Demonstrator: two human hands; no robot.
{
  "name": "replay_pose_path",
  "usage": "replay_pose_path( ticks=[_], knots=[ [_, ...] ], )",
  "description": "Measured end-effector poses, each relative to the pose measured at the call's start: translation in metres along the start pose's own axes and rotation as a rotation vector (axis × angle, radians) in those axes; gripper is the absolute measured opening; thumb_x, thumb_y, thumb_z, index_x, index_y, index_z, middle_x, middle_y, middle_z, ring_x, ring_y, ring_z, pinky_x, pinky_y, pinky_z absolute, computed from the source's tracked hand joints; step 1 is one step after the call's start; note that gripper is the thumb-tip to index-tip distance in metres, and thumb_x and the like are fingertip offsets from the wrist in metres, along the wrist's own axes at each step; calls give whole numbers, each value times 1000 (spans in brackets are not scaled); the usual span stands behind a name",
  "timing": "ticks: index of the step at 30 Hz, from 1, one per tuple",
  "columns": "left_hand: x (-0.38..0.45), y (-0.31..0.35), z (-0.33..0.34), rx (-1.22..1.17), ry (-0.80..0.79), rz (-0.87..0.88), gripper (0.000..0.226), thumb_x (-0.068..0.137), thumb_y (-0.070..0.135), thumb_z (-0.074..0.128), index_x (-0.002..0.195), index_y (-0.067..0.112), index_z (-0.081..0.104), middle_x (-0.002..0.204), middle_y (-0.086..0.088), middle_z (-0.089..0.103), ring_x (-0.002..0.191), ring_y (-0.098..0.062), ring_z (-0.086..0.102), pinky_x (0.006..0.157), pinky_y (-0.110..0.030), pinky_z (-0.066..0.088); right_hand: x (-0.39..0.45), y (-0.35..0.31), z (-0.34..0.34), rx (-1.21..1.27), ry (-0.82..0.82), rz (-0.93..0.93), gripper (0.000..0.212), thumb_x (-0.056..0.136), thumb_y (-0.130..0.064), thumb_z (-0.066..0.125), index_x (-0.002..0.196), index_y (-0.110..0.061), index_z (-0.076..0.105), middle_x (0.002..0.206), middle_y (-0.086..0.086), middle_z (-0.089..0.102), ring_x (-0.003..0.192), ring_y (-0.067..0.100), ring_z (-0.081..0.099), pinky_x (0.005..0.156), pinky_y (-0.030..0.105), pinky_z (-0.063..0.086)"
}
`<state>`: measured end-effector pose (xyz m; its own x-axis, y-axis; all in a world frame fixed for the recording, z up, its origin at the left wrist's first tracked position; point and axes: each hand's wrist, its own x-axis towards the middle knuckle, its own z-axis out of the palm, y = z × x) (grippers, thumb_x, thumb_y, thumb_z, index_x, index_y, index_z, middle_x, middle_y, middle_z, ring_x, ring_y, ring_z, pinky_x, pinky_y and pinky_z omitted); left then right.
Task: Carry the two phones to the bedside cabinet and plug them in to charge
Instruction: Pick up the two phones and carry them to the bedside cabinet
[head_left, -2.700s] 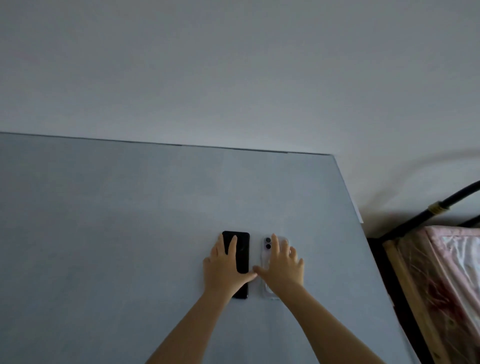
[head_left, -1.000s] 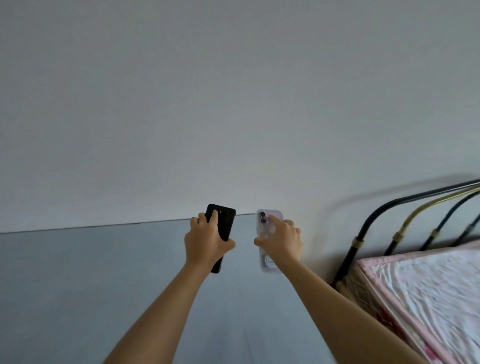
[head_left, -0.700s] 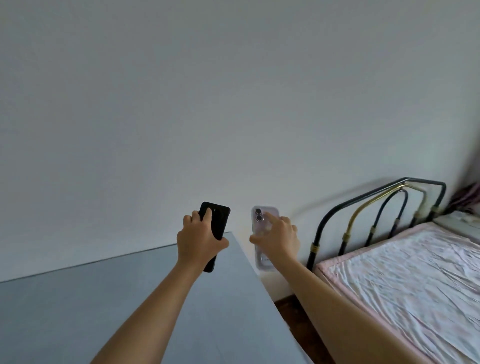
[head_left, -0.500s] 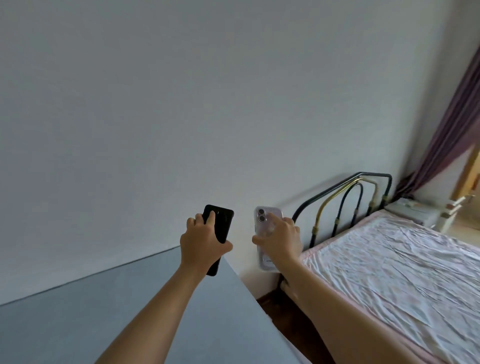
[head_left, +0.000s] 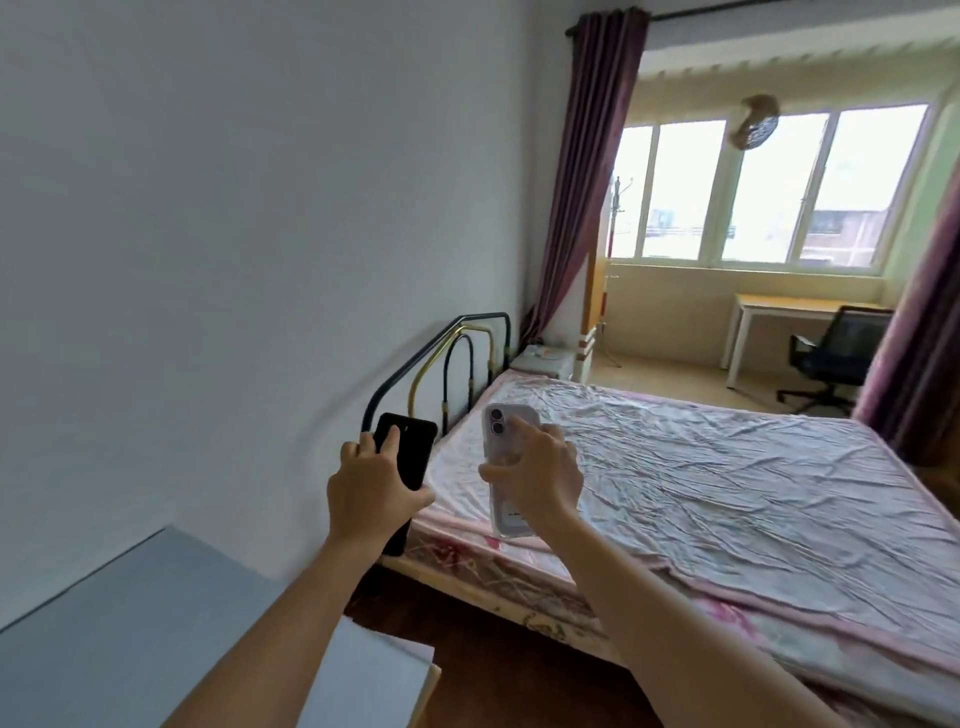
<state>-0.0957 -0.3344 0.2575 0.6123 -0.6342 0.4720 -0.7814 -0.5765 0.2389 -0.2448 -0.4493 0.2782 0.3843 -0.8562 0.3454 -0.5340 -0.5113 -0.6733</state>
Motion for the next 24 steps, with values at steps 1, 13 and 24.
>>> replay_pose_path(
  ticks=[1, 13, 24],
  knots=[
    [-1, 17, 4, -19, -7, 21, 94, 61, 54, 70, 142, 17, 40, 128, -10, 55, 117, -28, 46, 75, -38, 52, -1, 11, -14, -16, 22, 19, 57, 62, -37, 75, 116, -34, 57, 111, 3, 54, 101, 26, 47, 62, 29, 35],
    [-69, 253, 30, -172, -67, 286, 94, 61, 49, 71, 143, 16, 40, 133, -13, 52, 121, -31, 43, 78, -39, 51, -55, 169, -214, -140, 227, 200, 56, 64, -39, 75, 117, -36, 55, 116, 8, 52, 108, 31, 47, 68, 32, 38],
    [-218, 482, 33, -314, -196, 482, 94, 61, 50, 71, 143, 19, 38, 132, -11, 52, 119, -31, 44, 76, -40, 52, -174, 317, -407, -281, 372, 366, 73, 66, -45, 77, 132, -30, 50, 124, 13, 51, 117, 34, 45, 83, 39, 47]
  ],
)
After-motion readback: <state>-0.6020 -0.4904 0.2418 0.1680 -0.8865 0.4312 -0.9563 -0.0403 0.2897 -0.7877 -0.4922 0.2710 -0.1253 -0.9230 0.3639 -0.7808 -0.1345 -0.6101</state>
